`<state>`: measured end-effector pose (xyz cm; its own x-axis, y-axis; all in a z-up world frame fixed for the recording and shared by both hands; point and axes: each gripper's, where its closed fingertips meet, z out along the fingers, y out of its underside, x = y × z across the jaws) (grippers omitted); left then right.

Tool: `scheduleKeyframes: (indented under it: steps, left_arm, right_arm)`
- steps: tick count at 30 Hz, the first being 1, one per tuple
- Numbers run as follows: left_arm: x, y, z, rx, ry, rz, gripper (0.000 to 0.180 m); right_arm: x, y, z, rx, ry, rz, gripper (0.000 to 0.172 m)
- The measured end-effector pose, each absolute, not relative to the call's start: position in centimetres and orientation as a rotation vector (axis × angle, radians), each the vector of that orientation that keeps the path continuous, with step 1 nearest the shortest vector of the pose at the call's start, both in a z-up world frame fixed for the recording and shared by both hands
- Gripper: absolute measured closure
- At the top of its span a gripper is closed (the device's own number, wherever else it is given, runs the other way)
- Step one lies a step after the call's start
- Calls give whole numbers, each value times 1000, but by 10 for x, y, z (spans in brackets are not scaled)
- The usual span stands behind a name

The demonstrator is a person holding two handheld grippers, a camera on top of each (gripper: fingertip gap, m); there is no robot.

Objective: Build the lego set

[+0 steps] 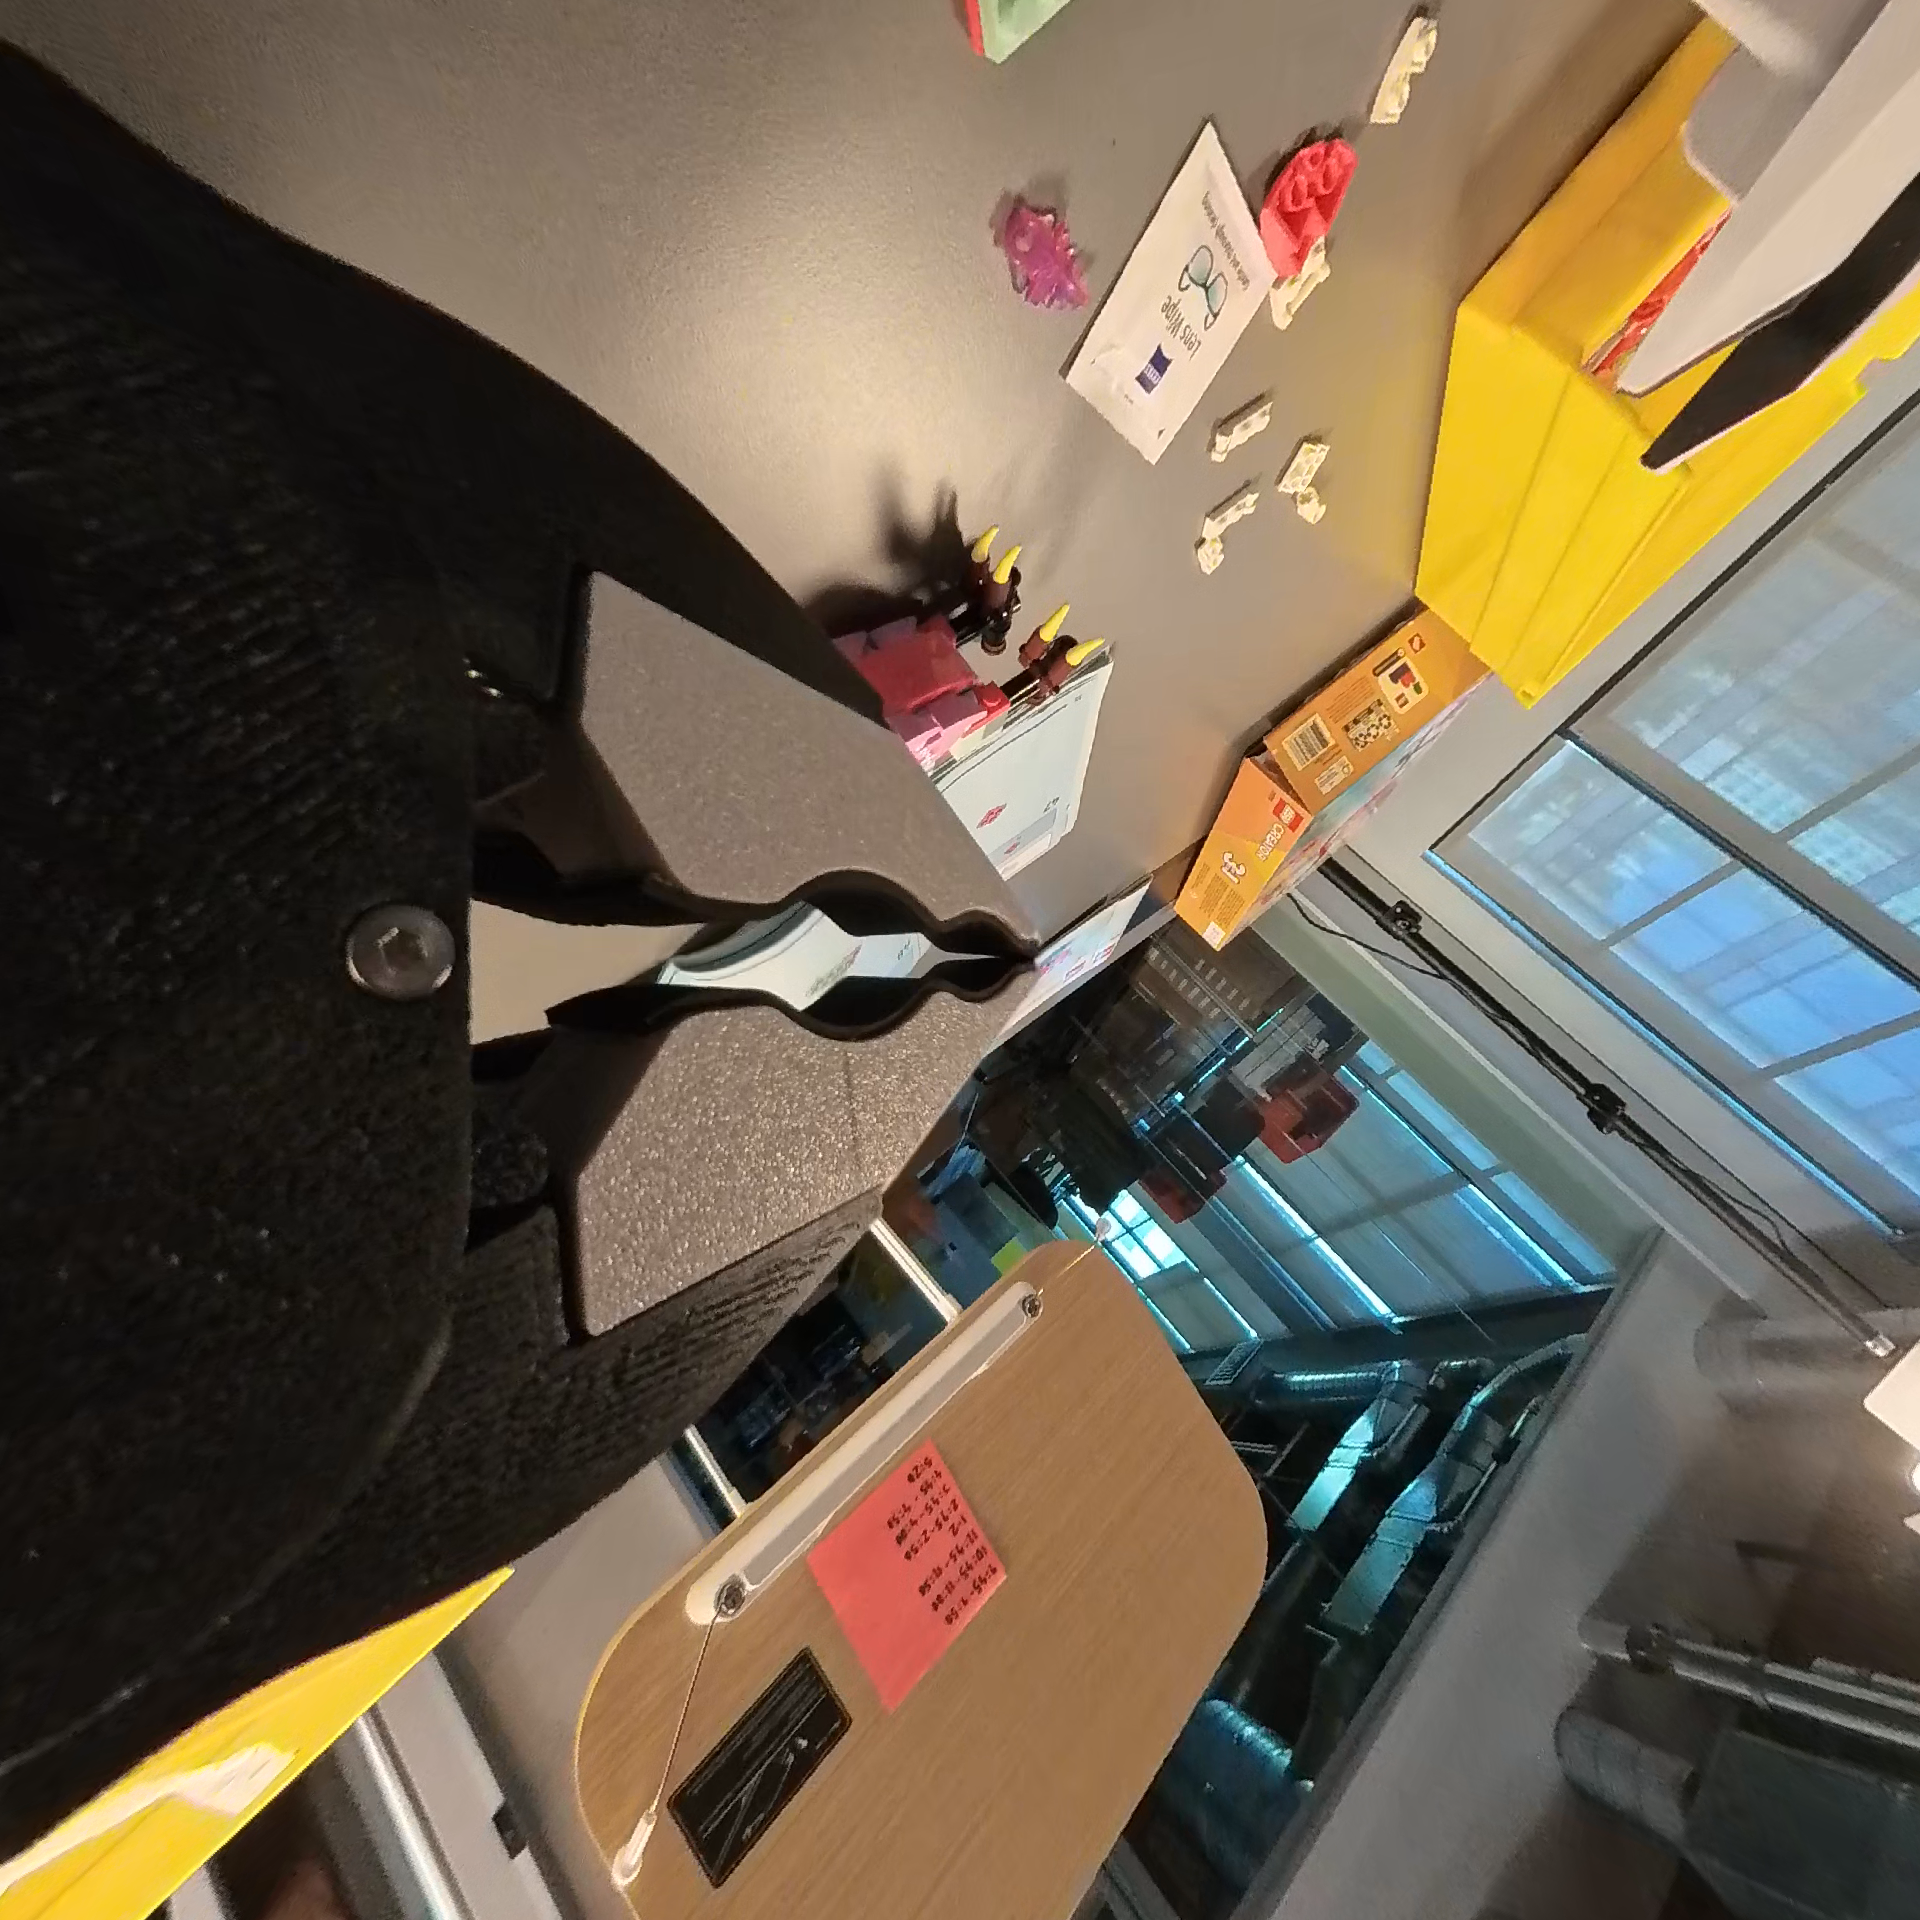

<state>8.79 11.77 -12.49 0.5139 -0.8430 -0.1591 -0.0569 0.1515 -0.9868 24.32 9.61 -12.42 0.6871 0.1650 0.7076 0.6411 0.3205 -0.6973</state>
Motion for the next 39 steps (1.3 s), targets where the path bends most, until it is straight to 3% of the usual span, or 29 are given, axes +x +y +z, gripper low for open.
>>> scheduleKeyframes:
  steps: [39]
  left_arm:
    - [93, 106, -126, -1254, 959, -585, 146]
  right_arm:
    - [243, 68, -119, -1309, -560, -551, 167]
